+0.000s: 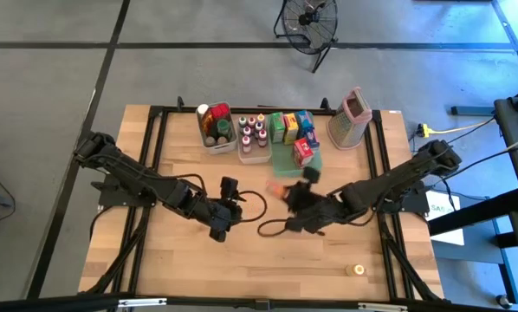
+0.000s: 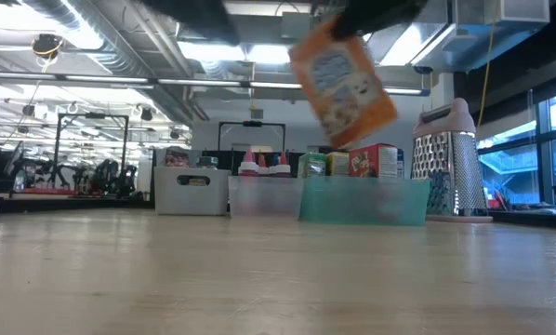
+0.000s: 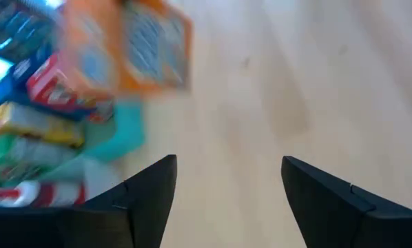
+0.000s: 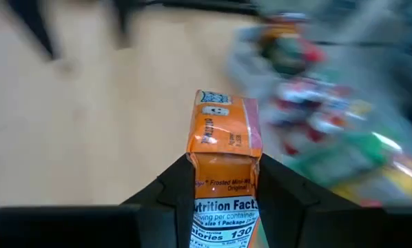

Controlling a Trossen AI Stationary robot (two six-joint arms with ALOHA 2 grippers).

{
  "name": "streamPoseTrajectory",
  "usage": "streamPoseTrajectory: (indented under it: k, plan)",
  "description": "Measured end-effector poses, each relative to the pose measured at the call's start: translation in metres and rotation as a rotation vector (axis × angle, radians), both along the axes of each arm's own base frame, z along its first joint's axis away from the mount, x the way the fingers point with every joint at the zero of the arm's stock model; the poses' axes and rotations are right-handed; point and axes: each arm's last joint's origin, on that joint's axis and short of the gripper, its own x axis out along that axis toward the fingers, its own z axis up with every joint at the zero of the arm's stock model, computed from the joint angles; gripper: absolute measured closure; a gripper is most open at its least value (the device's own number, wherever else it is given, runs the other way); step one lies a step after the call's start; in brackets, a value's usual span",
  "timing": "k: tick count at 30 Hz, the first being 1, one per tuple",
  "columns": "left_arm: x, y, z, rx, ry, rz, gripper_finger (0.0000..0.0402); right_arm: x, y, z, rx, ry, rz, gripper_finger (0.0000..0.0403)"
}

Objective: Pick & Place Kitchen Items
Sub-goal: Put the orange cereal box into the green bin

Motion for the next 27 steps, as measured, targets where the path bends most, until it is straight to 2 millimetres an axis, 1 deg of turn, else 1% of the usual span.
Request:
streamPoseTrajectory:
  k: [5,9,11,15,19,21,27]
  plan:
    - [-0.008,0.008,-0.005,0.116,0.069,0.086,0.0145,-0.021,-0.013,0.013,-0.063,-0.127,-0.279,0.0276]
    - [-0.009,0.015,-0.007,0.151,0.092,0.14,0.0148,-0.02,-0.024,0.016,-0.079,-0.244,-0.433,0.0276]
    - [-0.01,0.018,-0.008,0.149,0.106,0.156,0.0149,-0.015,-0.032,0.014,-0.06,-0.281,-0.493,0.0276]
    - [-0.012,0.023,-0.01,0.132,0.128,0.207,0.0149,-0.006,-0.051,0.0,-0.06,-0.325,-0.619,0.0276]
    - [-0.015,0.024,-0.014,0.117,0.147,0.243,0.015,0.002,-0.071,-0.02,-0.064,-0.337,-0.706,0.0276]
    - [-0.017,0.023,-0.018,0.119,0.159,0.246,0.015,0.006,-0.079,-0.027,-0.06,-0.351,-0.736,0.0276]
    - [-0.025,0.023,-0.037,0.132,0.207,0.256,0.015,0.018,-0.095,-0.042,-0.059,-0.359,-0.766,0.0276]
